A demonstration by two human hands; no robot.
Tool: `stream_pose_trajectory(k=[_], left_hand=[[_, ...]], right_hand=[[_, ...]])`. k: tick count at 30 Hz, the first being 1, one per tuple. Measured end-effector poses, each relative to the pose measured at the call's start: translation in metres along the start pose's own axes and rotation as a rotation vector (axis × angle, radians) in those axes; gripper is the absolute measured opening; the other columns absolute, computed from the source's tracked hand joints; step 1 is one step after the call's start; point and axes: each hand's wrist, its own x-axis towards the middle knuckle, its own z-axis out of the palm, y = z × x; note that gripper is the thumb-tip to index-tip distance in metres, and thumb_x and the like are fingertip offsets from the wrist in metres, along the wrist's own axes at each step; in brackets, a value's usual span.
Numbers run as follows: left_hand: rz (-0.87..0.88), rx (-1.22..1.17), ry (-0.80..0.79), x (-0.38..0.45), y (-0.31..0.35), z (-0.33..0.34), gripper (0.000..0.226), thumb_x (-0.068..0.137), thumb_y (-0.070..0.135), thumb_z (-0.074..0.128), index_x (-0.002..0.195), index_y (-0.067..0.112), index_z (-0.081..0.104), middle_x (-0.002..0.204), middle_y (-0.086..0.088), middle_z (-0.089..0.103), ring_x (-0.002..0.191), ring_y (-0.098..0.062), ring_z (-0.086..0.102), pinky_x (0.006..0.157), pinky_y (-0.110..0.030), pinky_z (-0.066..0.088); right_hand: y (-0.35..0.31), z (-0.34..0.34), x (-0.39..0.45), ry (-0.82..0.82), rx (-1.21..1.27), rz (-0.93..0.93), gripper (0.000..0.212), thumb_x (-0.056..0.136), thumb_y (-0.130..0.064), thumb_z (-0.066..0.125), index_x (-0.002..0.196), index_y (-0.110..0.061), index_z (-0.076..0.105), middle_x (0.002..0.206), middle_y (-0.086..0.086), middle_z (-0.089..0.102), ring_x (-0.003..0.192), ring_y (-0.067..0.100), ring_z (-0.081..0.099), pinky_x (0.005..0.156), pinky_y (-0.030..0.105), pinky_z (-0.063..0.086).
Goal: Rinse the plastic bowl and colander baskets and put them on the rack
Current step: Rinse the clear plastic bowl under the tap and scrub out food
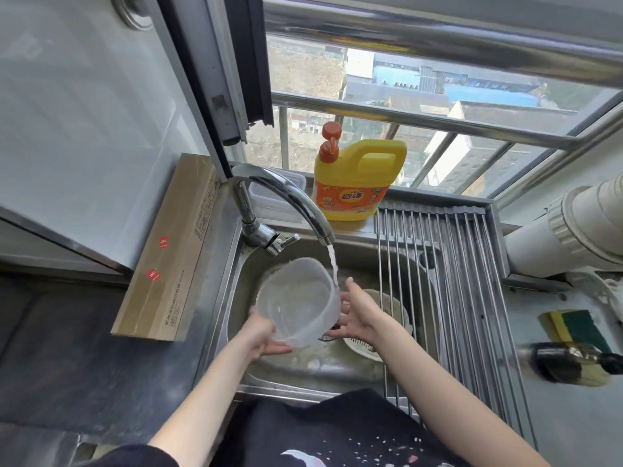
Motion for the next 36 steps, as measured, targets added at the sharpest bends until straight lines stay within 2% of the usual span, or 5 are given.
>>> stream_pose_trajectory(k=[10,15,19,26,36], left_hand=[[0.574,0.352,-0.093,-0.009,0.018,0.026,0.099,0.073,-0.003,0.071,0.152,0.023,0.018,0.139,0.011,0.037,0.125,-0.009,0.041,0.102,-0.026,0.039],[0.324,0.161,-0.065,-0.007,0.021,0.029,0.065,0.076,-0.017,0.042,0.135,0.01,0.042,0.119,-0.013,0.057,0.092,-0.022,0.059,0.047,-0.026,0.055],[0.223,0.069,-0.089,-0.003,0.022,0.025,0.06,0.077,-0.016,0.036,0.13,0.013,0.043,0.126,-0.016,0.055,0.102,-0.033,0.06,0.054,-0.037,0.06],[0.241,0.147,-0.154,-0.008,0.017,0.037,0.047,0.078,-0.017,0.044,0.113,0.013,0.053,0.093,-0.01,0.064,0.073,-0.023,0.065,0.056,-0.039,0.06],[0.273,0.269,-0.145,-0.002,0.019,0.044,0.048,0.082,-0.018,0.036,0.11,0.014,0.058,0.082,-0.004,0.064,0.067,-0.019,0.062,0.042,-0.029,0.054]], right_hand=[[-0.02,-0.023,-0.002,0.426,-0.644,-0.617,0.046,0.1,-0.031,0.043,0.143,-0.015,0.038,0.139,0.008,0.05,0.122,0.025,0.051,0.098,0.036,0.041],[-0.016,-0.017,-0.011,0.466,-1.01,-0.881,0.067,0.091,0.009,0.042,0.149,-0.019,0.025,0.147,0.008,0.042,0.127,0.022,0.049,0.1,0.034,0.044],[-0.005,-0.016,-0.006,0.314,-1.471,-1.346,0.045,0.078,0.016,0.056,0.12,0.0,0.059,0.136,0.019,0.054,0.123,0.033,0.054,0.095,0.047,0.051],[0.008,0.005,0.02,0.192,-1.751,-0.615,0.072,0.1,-0.04,0.034,0.151,-0.016,-0.011,0.156,0.001,-0.019,0.142,0.024,-0.021,0.113,0.05,-0.014],[-0.002,-0.003,0.011,0.088,-2.106,-0.627,0.079,0.095,-0.029,0.046,0.152,-0.019,-0.008,0.161,0.002,-0.006,0.147,0.02,-0.011,0.115,0.051,-0.011]])
